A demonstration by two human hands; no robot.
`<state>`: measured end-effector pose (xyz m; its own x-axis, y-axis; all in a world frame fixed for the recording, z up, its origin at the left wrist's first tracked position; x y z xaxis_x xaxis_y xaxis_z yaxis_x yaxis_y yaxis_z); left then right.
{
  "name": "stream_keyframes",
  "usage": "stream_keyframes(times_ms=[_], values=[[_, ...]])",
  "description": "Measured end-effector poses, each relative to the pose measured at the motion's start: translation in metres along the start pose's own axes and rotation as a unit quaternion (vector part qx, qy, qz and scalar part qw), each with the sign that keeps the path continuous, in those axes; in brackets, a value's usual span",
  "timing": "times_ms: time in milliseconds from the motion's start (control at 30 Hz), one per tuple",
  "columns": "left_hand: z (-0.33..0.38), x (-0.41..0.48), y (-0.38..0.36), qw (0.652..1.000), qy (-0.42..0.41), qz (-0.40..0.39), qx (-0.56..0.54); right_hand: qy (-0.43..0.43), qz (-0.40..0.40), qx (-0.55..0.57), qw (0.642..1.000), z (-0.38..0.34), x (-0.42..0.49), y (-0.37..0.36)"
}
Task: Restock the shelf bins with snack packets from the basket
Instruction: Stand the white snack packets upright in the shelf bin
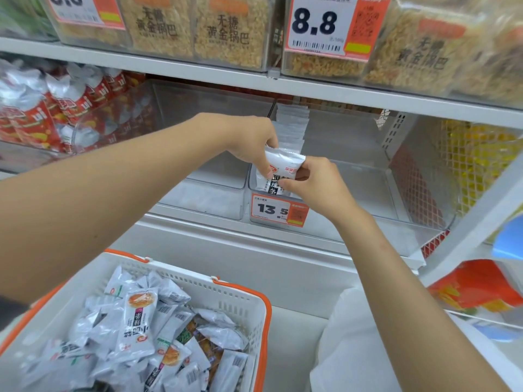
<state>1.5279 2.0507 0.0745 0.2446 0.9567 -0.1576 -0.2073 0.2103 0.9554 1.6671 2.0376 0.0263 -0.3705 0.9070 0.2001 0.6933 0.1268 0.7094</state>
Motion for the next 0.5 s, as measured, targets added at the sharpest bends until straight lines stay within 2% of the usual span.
stream_keyframes(times_ms=[233, 367, 500], values=[[0.006, 0.004, -0.009, 0.998, 0.000, -0.029, 0.052, -0.010, 0.002, -0.006, 1.000, 0.004, -0.002, -0.005], [-0.011, 0.003, -0.006, 0.999, 0.004, -0.033, -0.024, -0.045, -0.027, 0.041, 0.998, 0.011, -0.003, -0.005], [-0.009, 0.001, -0.001, 0.997, -0.007, -0.016, -0.081, -0.042, -0.022, 0.008, 0.999, 0.012, 0.002, 0.003]])
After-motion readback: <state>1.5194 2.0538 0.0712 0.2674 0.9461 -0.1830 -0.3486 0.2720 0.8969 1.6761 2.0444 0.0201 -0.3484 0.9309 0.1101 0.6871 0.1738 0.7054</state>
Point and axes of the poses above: each hand's wrist, its own x-axis towards the middle knuckle, its own y-axis out of the back of the hand, z = x × y, the point moved 6 cm from there along x, towards the middle knuckle, and after that the axes turned 4 degrees about -x, right-handed, at the moved point
